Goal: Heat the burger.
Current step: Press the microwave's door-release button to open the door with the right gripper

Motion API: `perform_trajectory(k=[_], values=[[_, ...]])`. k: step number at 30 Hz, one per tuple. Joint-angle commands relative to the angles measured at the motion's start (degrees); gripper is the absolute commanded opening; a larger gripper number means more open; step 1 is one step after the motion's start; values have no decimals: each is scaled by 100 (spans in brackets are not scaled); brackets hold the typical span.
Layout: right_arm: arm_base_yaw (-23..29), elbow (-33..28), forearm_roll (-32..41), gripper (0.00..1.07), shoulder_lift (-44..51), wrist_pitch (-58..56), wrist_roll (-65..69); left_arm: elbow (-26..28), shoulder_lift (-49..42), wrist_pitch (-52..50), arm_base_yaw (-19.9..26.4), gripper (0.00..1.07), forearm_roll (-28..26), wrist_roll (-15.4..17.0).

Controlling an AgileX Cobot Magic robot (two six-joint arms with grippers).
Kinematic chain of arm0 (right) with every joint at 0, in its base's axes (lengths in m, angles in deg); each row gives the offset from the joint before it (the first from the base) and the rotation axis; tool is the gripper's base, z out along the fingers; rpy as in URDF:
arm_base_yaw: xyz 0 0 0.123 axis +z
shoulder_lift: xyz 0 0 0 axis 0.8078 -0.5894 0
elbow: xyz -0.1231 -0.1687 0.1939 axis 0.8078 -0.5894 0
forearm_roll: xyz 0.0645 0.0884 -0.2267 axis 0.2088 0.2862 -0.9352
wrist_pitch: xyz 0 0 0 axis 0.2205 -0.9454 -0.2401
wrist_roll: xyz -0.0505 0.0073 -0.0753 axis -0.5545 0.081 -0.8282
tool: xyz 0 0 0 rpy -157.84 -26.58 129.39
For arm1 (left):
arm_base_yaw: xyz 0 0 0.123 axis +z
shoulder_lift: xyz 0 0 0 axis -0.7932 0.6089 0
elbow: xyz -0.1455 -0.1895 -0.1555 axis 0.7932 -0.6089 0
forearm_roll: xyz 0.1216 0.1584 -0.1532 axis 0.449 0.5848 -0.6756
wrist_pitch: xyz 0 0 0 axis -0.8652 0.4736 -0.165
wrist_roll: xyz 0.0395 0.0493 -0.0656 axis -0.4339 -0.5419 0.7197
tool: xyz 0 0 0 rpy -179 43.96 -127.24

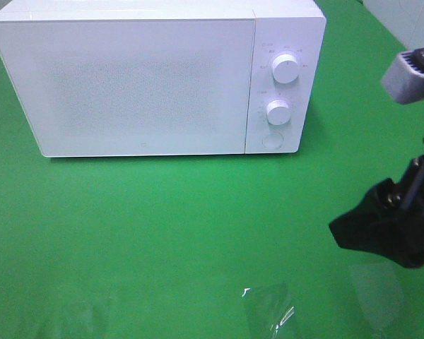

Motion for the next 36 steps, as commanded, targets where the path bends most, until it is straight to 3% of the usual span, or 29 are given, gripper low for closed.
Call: perform_trajectory(k=[1,10,19,25,31,36], values=[[-23,17,-80,76,275,-481,63,0,-138,-34,11,100,-23,23],[-109,11,-882,76,1679,-1146,814,0,-138,-34,11,100,-23,23],[-1558,11,-900,76,3432,-1203,630,0,-138,-34,11,100,-23,23],[-1988,-40,-917,76,4114,-1192,602,0,-138,-34,11,100,-23,23],[-2618,-682,-917,76,4985,-1169,607,0,-138,-34,11,100,-23,23],[-2916,-676,-917,76,5403,-1175,607,0,-120,-34,11,100,-23,17]])
